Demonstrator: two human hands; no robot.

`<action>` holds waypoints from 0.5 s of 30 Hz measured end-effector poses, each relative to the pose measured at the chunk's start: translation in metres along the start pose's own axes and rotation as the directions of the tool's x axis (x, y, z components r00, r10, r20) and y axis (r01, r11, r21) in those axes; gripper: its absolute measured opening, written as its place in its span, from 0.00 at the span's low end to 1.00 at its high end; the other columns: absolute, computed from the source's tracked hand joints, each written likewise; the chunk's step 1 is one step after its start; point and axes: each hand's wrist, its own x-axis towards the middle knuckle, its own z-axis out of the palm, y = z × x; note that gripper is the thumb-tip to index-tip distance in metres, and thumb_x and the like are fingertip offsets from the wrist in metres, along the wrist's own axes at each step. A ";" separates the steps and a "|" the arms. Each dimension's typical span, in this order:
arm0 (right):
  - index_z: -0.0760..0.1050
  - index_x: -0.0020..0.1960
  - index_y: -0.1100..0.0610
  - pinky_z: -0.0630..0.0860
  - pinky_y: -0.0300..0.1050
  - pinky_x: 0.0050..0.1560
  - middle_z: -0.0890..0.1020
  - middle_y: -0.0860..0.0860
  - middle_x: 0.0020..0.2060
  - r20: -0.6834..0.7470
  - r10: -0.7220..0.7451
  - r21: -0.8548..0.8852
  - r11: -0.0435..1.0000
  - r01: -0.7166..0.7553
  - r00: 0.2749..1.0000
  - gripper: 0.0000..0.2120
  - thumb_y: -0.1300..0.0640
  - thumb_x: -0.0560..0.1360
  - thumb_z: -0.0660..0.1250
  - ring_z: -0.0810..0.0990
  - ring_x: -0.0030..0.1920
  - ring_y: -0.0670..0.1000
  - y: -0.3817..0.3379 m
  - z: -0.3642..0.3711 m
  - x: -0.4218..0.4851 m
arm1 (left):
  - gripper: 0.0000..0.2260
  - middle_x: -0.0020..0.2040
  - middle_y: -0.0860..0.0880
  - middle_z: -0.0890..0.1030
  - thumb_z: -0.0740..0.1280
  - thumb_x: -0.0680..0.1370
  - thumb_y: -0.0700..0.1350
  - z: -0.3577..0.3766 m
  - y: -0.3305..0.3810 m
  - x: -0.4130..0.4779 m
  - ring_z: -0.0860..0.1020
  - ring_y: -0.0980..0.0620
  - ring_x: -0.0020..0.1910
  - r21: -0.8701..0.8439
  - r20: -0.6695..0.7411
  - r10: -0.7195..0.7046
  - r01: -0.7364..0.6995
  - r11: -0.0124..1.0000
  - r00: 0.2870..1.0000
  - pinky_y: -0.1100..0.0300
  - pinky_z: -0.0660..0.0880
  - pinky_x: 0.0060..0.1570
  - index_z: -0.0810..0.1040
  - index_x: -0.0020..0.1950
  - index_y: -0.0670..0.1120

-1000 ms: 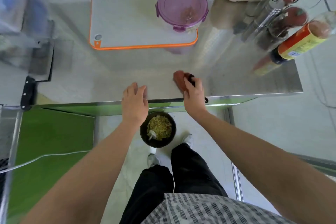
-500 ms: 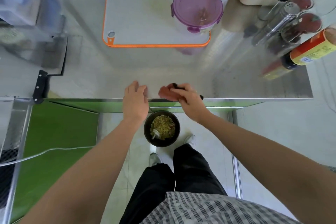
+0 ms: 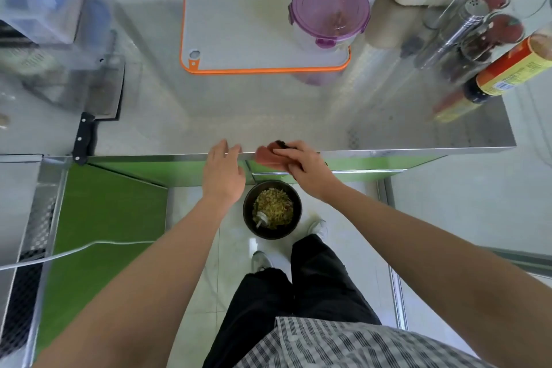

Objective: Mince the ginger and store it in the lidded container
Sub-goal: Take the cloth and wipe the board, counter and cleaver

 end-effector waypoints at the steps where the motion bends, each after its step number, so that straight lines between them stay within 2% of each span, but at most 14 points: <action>1: 0.74 0.66 0.59 0.67 0.45 0.64 0.72 0.58 0.63 -0.081 0.025 0.004 1.000 -0.025 0.996 0.21 0.70 0.75 0.59 0.71 0.61 0.56 0.001 -0.001 -0.001 | 0.20 0.70 0.40 0.65 0.60 0.77 0.37 0.000 0.002 -0.001 0.63 0.40 0.70 0.012 0.007 0.002 -0.002 1.000 1.000 0.47 0.64 0.68 0.70 0.69 0.45; 2: 0.73 0.66 0.60 0.67 0.46 0.65 0.71 0.58 0.64 -0.169 0.078 -0.010 0.997 -0.081 0.983 0.21 0.70 0.76 0.58 0.71 0.61 0.57 0.003 -0.005 -0.002 | 0.20 0.70 0.39 0.65 0.61 0.77 0.38 0.000 0.005 -0.001 0.63 0.40 0.70 0.021 0.008 0.000 0.000 1.000 1.000 0.47 0.64 0.68 0.70 0.69 0.45; 3: 0.73 0.67 0.60 0.66 0.45 0.65 0.70 0.58 0.65 -0.172 0.124 -0.023 0.991 -0.130 0.977 0.21 0.69 0.76 0.58 0.71 0.62 0.58 0.005 -0.009 -0.002 | 0.19 0.68 0.39 0.66 0.61 0.77 0.39 0.000 0.007 -0.001 0.63 0.39 0.69 0.032 0.002 -0.004 0.004 0.999 1.000 0.48 0.64 0.68 0.70 0.68 0.45; 5: 0.74 0.66 0.59 0.65 0.38 0.62 0.72 0.56 0.63 0.000 0.106 -0.018 0.994 -0.106 0.994 0.21 0.70 0.75 0.59 0.73 0.60 0.53 0.004 -0.017 -0.007 | 0.16 0.64 0.38 0.69 0.61 0.77 0.40 0.001 0.013 0.001 0.66 0.38 0.66 0.055 -0.018 -0.009 0.010 0.998 1.000 0.48 0.64 0.67 0.72 0.65 0.44; 6: 0.75 0.65 0.58 0.66 0.37 0.60 0.73 0.55 0.61 0.035 0.090 0.010 0.996 -0.090 0.995 0.21 0.70 0.75 0.60 0.73 0.56 0.51 0.004 -0.021 -0.010 | 0.15 0.63 0.38 0.70 0.61 0.77 0.40 0.002 0.017 0.004 0.67 0.38 0.65 0.062 -0.028 -0.004 0.005 0.998 1.000 0.49 0.65 0.66 0.73 0.64 0.43; 9: 0.74 0.66 0.58 0.70 0.45 0.58 0.74 0.57 0.60 -0.200 0.212 0.090 0.976 -0.197 0.957 0.20 0.69 0.76 0.59 0.74 0.52 0.53 0.013 -0.046 -0.008 | 0.12 0.59 0.40 0.72 0.61 0.77 0.40 0.006 0.036 0.011 0.69 0.40 0.61 0.082 -0.021 0.085 -0.083 0.993 0.996 0.49 0.68 0.62 0.75 0.60 0.44; 10: 0.75 0.64 0.59 0.72 0.44 0.54 0.75 0.58 0.57 -0.186 0.237 0.051 0.972 -0.231 0.954 0.20 0.69 0.75 0.59 0.75 0.50 0.54 0.018 -0.056 -0.007 | 0.13 0.60 0.41 0.72 0.61 0.77 0.40 0.008 0.046 0.014 0.70 0.40 0.61 0.095 -0.010 0.121 -0.120 0.988 0.993 0.49 0.69 0.62 0.75 0.60 0.44; 12: 0.79 0.60 0.58 0.72 0.40 0.44 0.78 0.56 0.48 -0.030 0.217 0.009 0.976 -0.217 0.976 0.21 0.70 0.72 0.59 0.78 0.43 0.55 0.028 -0.078 -0.006 | 0.16 0.67 0.39 0.69 0.61 0.78 0.42 0.014 0.071 0.024 0.67 0.39 0.65 0.109 0.018 0.165 -0.166 0.980 0.986 0.47 0.66 0.65 0.72 0.66 0.44; 13: 0.79 0.60 0.57 0.71 0.40 0.43 0.80 0.56 0.48 -0.037 0.234 0.024 0.972 -0.233 0.971 0.22 0.70 0.71 0.58 0.79 0.44 0.56 0.032 -0.091 -0.005 | 0.17 0.70 0.39 0.66 0.60 0.78 0.42 0.016 0.085 0.029 0.65 0.38 0.68 0.108 0.031 0.181 -0.183 0.977 0.983 0.47 0.64 0.67 0.71 0.68 0.45; 15: 0.77 0.62 0.55 0.72 0.41 0.50 0.81 0.55 0.54 -0.224 0.339 0.099 0.941 -0.325 0.914 0.22 0.69 0.73 0.58 0.79 0.52 0.56 0.047 -0.126 0.003 | 0.19 0.72 0.39 0.64 0.60 0.78 0.43 0.026 0.123 0.048 0.63 0.38 0.70 0.117 0.047 0.233 -0.237 0.965 0.971 0.47 0.63 0.69 0.69 0.70 0.45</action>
